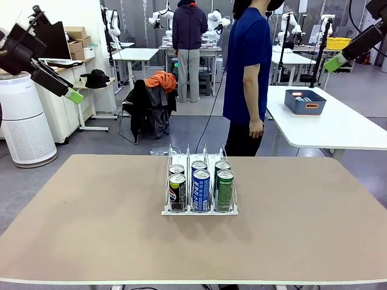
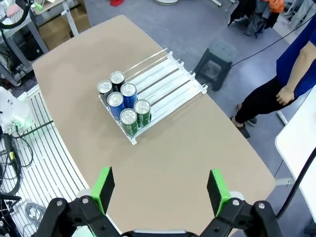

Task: Fill the beverage cans into the dispenser.
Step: Pick up the Ionic drink handed by the human.

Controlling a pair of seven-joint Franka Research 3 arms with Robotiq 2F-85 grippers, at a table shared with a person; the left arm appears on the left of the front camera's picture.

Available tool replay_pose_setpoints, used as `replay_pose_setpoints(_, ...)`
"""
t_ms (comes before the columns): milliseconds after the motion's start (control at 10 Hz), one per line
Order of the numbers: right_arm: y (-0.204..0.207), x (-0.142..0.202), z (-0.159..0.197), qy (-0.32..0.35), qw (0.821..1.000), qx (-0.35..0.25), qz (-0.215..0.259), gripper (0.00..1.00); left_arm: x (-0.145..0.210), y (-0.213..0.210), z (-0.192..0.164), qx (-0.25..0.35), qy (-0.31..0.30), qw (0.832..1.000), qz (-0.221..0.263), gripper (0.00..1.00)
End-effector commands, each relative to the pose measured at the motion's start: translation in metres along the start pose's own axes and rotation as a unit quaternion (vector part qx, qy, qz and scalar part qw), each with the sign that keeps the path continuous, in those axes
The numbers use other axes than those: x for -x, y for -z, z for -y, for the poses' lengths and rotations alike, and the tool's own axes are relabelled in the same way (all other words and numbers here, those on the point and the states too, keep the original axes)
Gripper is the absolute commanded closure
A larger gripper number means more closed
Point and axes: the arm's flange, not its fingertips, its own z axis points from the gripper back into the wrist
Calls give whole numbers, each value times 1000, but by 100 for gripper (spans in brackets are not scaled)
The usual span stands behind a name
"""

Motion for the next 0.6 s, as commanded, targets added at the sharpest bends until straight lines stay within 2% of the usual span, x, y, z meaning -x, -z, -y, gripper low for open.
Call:
replay_pose_setpoints(0,0,-1,-1,2,1000,-1,7,0,-2,-1,-2,5,-7,1000,-11,0)
replay_pose_setpoints(100,0,-1,-1,2,1000,-1,7,0,0,0,0,0,0,1000,0,0)
replay_pose_setpoints(300,0,-1,-1,2,1000,-1,7,0,-15,-4,5,-3,21,999,-50,0)
replay_pose_setpoints(500,0,-1,-1,2,1000,-1,7,0,-23,-14,10,8,30,998,-61,0)
